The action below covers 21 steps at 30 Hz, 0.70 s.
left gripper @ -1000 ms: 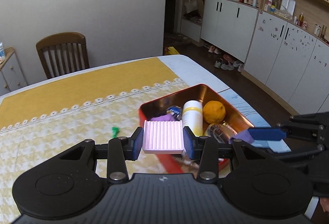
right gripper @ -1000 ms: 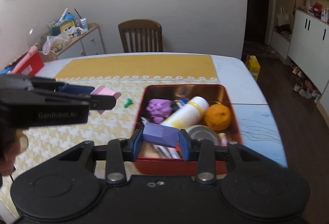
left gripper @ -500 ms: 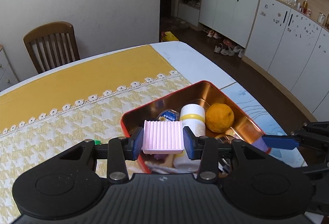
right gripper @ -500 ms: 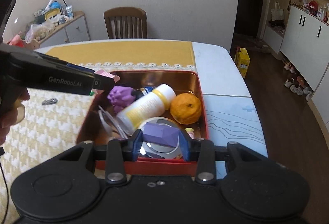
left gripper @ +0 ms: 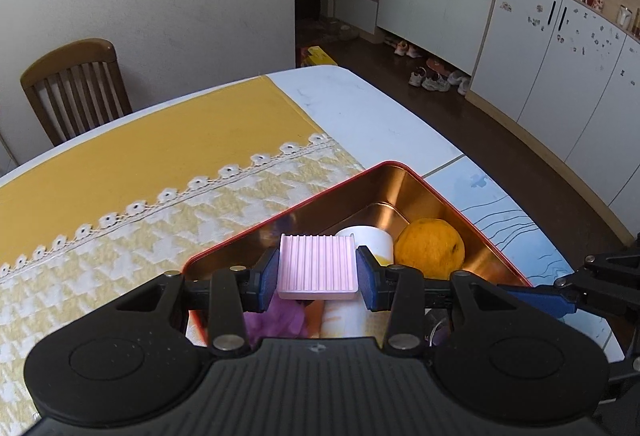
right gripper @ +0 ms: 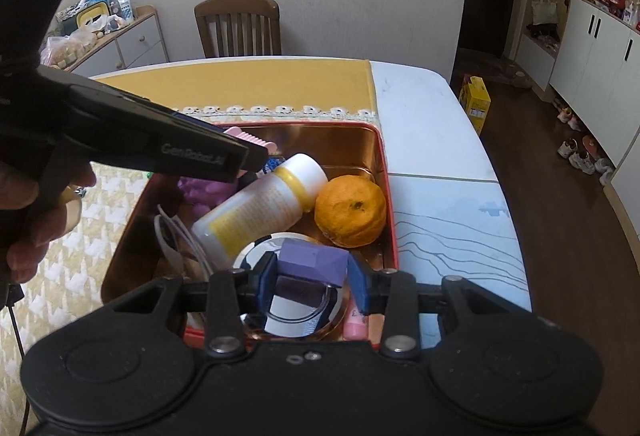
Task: Organize rigid objects
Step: 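Carry the pink sponge and purple block with both tools over the red tin, then open left tool to drop the sponge in the tin while right tool releases the block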
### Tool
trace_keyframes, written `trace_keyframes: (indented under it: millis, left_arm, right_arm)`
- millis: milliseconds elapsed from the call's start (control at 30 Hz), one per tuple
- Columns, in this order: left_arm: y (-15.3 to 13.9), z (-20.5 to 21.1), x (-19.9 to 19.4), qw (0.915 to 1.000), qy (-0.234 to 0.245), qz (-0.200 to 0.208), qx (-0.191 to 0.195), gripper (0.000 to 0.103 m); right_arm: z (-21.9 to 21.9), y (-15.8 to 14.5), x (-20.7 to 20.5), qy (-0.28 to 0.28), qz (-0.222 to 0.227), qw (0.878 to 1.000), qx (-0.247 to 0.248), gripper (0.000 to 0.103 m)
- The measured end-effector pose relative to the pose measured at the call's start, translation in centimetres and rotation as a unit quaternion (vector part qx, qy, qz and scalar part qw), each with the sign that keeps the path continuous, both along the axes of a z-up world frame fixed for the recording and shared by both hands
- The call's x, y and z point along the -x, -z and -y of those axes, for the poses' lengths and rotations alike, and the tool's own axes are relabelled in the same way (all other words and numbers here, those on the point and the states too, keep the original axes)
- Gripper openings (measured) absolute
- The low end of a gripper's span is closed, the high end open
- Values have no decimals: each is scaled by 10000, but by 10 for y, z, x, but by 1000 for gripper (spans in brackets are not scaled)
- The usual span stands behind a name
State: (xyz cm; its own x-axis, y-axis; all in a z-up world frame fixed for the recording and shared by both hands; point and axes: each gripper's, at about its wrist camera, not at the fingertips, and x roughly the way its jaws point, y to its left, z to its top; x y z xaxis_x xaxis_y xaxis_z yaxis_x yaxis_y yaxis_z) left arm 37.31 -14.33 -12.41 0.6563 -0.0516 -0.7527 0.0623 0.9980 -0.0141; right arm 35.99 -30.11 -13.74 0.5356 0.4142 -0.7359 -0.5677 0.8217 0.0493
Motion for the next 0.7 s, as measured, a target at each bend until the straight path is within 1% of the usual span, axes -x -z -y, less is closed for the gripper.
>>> trace_keyframes:
  millis: [233,433,567,700]
  left_arm:
    - [7,0,-9,9998,-74,-132,126,40]
    - [7,-1,-12,9994,-174,-162,262,40]
    - [7,-5,-13,9983,-330,-202,440,40]
    - [5,-6,-11,9979,-414,-218,457,41]
  right_arm:
    - [2,5,-3,-46,-90,9999,-7,38]
    - [5,6,-5,-38,-130,9999,-49,39]
    - [7,6,-7,-19,-160,9999,-41,41]
    - [7,5,-6,-31,-175,9998,-16,41]
